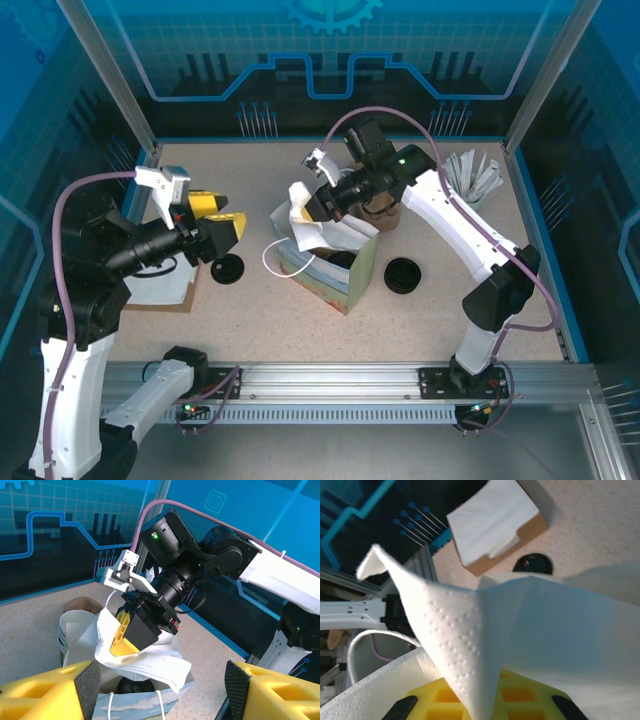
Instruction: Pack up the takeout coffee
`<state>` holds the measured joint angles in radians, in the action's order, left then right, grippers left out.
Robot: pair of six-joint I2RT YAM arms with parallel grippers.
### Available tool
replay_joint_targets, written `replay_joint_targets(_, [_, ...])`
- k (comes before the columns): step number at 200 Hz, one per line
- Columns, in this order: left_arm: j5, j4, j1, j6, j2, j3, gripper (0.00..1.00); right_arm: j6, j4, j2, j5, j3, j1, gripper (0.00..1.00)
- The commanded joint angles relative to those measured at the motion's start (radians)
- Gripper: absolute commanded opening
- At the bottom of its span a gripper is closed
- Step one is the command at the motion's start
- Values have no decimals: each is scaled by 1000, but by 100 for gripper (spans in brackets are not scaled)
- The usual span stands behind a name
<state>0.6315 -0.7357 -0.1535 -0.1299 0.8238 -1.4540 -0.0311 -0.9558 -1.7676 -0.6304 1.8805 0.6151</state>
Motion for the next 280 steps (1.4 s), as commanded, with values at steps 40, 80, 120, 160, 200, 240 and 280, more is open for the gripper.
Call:
replay_joint_targets(40, [-8,-1,-6,-3,6,-13,70,97,-151,-29,255,3,51,13])
replay_joint_targets(80, [-6,-3,-6,-4,7,-12,70,116,-206,-82,419,32,96,17])
replay_joint_targets(120, [-6,-5,-6,-3,5,-5,70,111,-245,-145,537,79,130,19])
replay_joint_targets(160, [-5,-3,-6,-3,4,1,70,122,-313,-213,670,154,170,26])
replay_joint_targets(200, [-6,-1,-6,-1,3,4,70,119,-323,-204,705,205,183,42])
replay_joint_targets(240, [-7,2,-6,-2,4,7,70,108,-334,-158,679,265,184,55])
replay_joint_targets(280, [-30,1,-7,-4,3,18,72,84,-374,-125,665,332,184,64])
